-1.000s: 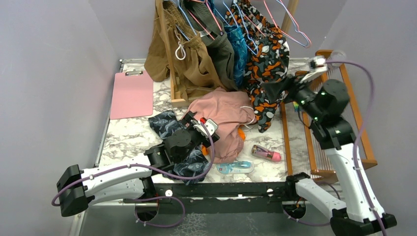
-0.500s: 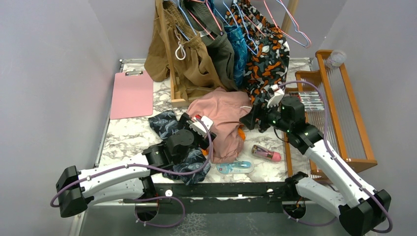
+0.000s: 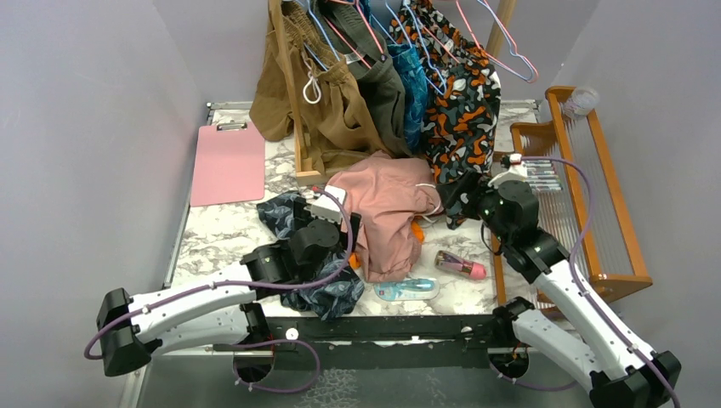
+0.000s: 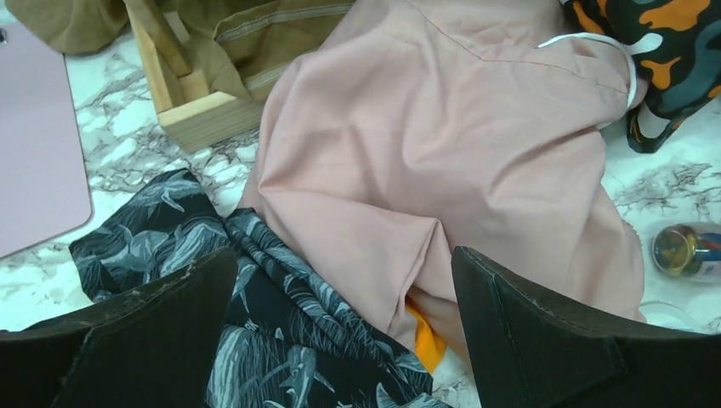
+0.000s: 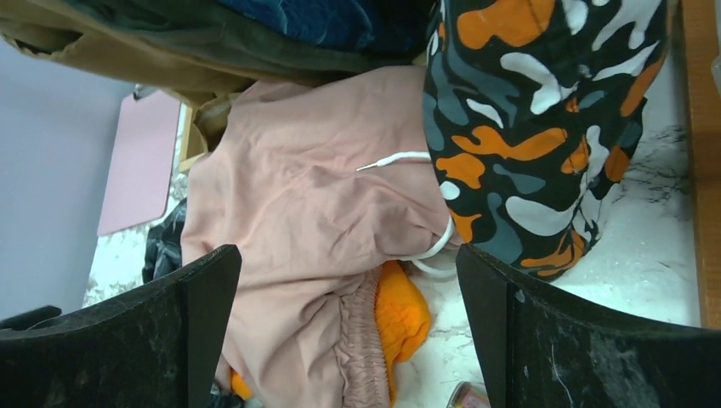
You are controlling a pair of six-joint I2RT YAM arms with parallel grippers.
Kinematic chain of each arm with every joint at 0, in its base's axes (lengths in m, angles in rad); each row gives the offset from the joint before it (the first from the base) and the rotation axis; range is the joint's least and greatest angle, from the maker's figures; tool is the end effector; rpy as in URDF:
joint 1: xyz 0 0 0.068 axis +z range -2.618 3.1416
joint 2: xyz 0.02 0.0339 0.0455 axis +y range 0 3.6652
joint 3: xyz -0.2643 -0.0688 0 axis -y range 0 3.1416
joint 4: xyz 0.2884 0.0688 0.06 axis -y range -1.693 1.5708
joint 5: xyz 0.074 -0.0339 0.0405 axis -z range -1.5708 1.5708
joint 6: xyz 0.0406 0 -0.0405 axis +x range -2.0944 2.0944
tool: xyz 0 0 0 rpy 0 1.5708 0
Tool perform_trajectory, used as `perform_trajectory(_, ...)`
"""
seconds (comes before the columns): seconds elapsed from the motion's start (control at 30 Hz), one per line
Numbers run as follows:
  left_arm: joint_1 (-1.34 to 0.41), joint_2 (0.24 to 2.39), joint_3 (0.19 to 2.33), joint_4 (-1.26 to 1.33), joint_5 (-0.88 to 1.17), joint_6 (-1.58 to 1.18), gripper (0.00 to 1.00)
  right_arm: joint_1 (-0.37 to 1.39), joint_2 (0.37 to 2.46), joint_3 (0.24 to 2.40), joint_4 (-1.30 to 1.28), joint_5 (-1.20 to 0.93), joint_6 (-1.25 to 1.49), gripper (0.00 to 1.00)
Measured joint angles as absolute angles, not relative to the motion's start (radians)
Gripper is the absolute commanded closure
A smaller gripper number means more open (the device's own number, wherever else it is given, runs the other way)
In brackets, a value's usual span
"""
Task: Place the shorts on the hanger
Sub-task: Reset both arms
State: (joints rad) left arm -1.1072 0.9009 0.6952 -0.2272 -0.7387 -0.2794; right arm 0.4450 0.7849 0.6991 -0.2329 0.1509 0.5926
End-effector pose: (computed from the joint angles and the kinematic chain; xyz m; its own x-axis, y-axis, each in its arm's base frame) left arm 0.1340 -0.2068 0.2769 -0.2873 0.1187 -0.9504 0.3212 0.9468 0.0212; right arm 0.2137 0.0952 0.2996 -0.4003 0.4208 -0.8140 -0.0882 0.8665 0.4913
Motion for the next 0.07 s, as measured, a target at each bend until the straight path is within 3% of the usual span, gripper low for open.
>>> perform_trajectory(0.07,-1.107,0.907,0.695,-0.237,-0.754,-0.306,0.01,0.445,0.775,0.696,-0.233,0.173,0.602,0.0)
